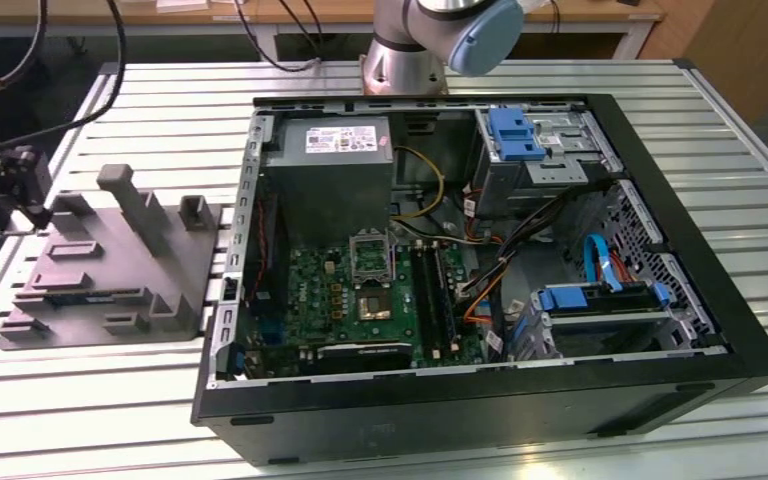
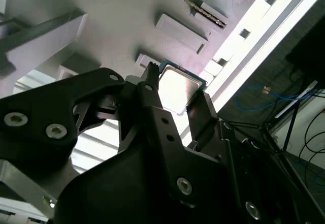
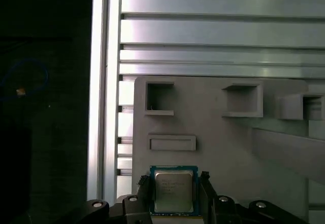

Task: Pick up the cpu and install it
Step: 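Pick up the cpu and move it towards the insertion slot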

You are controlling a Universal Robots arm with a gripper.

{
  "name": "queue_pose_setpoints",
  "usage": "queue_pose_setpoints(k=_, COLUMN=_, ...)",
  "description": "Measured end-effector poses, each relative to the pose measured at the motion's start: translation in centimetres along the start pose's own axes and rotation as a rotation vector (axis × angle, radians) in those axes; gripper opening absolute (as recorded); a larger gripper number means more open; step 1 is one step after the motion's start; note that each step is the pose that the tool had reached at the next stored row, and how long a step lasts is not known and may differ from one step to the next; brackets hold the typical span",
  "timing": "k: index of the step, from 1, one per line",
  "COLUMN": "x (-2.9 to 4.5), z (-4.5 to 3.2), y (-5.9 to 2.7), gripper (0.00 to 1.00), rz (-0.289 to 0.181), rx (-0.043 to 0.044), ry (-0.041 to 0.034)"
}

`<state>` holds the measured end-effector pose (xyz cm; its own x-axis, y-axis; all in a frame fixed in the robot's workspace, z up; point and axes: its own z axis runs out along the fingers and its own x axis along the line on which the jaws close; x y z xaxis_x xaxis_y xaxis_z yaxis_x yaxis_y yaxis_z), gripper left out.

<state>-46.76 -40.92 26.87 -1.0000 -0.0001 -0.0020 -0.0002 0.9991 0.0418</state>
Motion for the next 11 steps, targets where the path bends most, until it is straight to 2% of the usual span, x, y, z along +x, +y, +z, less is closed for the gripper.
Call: queue_pose_setpoints(k=11, x=-0.01, z=-4.28, y=0.18, gripper=0.47, rz=0.000, rx=0.0000, ry=-0.0001)
